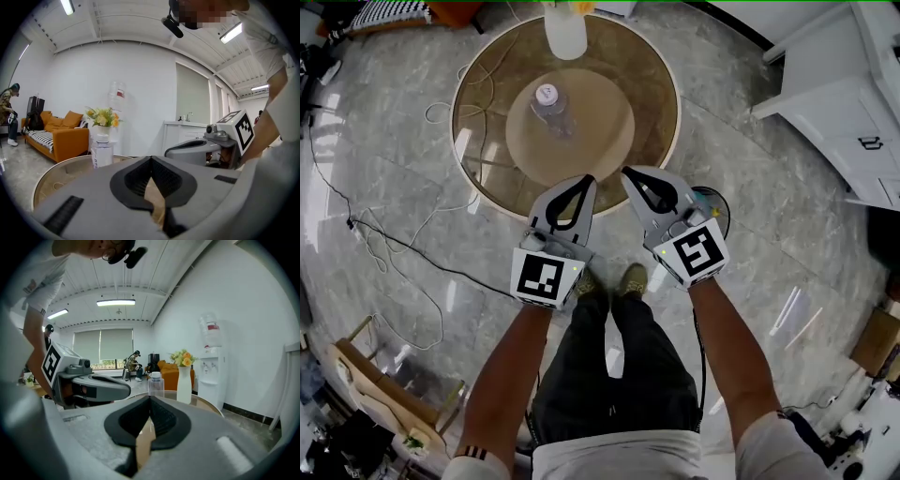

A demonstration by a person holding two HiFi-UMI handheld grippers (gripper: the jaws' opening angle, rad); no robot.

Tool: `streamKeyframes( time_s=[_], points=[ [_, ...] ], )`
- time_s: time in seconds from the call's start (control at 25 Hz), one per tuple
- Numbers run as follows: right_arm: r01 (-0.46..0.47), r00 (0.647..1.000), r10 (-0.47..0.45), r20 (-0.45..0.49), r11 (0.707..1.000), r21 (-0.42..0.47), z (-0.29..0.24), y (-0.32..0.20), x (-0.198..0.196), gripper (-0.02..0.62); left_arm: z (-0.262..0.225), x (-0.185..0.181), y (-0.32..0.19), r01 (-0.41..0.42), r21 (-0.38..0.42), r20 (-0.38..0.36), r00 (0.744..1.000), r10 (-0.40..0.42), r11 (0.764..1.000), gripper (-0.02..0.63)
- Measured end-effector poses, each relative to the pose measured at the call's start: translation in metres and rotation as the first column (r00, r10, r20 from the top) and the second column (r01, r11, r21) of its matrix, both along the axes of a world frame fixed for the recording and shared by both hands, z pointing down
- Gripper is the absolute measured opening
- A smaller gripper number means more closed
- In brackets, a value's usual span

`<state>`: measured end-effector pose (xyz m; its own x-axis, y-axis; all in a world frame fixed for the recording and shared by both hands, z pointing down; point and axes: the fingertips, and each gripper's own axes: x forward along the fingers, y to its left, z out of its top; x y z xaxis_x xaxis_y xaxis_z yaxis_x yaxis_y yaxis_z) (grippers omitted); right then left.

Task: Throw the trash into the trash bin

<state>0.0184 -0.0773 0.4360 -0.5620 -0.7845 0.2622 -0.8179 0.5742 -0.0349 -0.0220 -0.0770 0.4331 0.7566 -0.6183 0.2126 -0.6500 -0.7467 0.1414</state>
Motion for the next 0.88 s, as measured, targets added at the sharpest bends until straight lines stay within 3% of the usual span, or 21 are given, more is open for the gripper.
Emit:
streamKeyframes(
  time_s=[0.48, 0.88],
  points=[
    [0.052, 0.998, -0.052, -0.022, 0.998, 0.026, -0.033, -0.052, -0.054, 0.006, -0.032, -0.064, -0.051, 0.072, 0.03, 0.009, 0.997, -0.073, 0.997, 0.0],
    [0.036, 0.998, -0.037, -0.05, 0.999, -0.016, -0.008, -0.091, -0.073, 0.133, -0.013, -0.088, -0.084, 0.066, 0.033, 0.037, 0.997, -0.067, 0.997, 0.0]
  ],
)
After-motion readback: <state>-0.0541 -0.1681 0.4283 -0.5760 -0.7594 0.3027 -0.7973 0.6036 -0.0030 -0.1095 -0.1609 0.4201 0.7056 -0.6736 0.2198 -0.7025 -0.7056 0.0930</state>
